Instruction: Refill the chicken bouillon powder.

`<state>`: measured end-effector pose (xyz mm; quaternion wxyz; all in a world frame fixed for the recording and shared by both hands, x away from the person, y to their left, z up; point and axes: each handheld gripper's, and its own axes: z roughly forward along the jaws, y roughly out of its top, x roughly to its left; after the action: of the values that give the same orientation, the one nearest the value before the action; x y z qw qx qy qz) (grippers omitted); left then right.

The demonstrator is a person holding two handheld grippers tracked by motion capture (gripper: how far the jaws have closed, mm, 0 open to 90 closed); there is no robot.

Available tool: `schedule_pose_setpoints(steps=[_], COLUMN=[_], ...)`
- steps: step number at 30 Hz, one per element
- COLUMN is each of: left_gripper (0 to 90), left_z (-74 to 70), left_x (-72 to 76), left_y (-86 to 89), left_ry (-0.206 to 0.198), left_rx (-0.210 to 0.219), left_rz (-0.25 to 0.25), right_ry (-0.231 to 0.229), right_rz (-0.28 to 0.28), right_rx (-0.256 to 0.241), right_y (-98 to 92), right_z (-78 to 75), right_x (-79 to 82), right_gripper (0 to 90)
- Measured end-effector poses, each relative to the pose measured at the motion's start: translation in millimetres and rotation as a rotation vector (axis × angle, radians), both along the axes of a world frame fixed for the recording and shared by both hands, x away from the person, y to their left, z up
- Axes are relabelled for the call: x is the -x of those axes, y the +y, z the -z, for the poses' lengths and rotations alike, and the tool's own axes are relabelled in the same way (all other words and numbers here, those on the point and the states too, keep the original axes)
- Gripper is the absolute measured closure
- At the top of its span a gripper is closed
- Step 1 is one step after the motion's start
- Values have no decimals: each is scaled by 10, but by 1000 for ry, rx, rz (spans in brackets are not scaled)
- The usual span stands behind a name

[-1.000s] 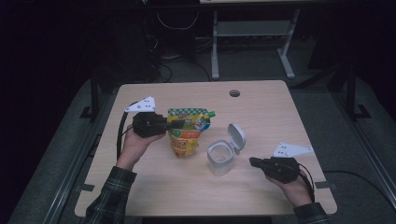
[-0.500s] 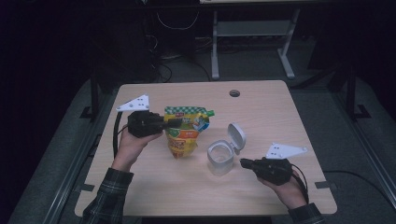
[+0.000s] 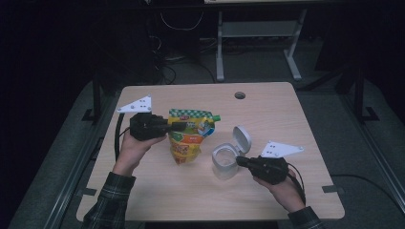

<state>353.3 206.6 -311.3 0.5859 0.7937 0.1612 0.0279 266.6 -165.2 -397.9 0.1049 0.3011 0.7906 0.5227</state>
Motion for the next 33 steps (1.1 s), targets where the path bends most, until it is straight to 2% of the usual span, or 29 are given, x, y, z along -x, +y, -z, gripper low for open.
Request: schedule_pose_setpoints(steps=[5,11,26,33], left_gripper=[900,900,900,900], left_z=[-26,-42,-88,-123], left_x=[15,33,68,97], left_y=[0,-13,-23,-54], left_ry=[-3,-1,-1,-10], left_rx=[12,18,33,35], left_rz=[12,22,44,54], right_ry=[-26,-37,-53,-63], right_rz=[-1,-2,81,83], right_rx=[15,32,42,51], right_y=[143,302,614,735], right_z=[-39,-51,-107,-122], right_x=[-38,-87,-273,-319], right_gripper=[900,900,900,900])
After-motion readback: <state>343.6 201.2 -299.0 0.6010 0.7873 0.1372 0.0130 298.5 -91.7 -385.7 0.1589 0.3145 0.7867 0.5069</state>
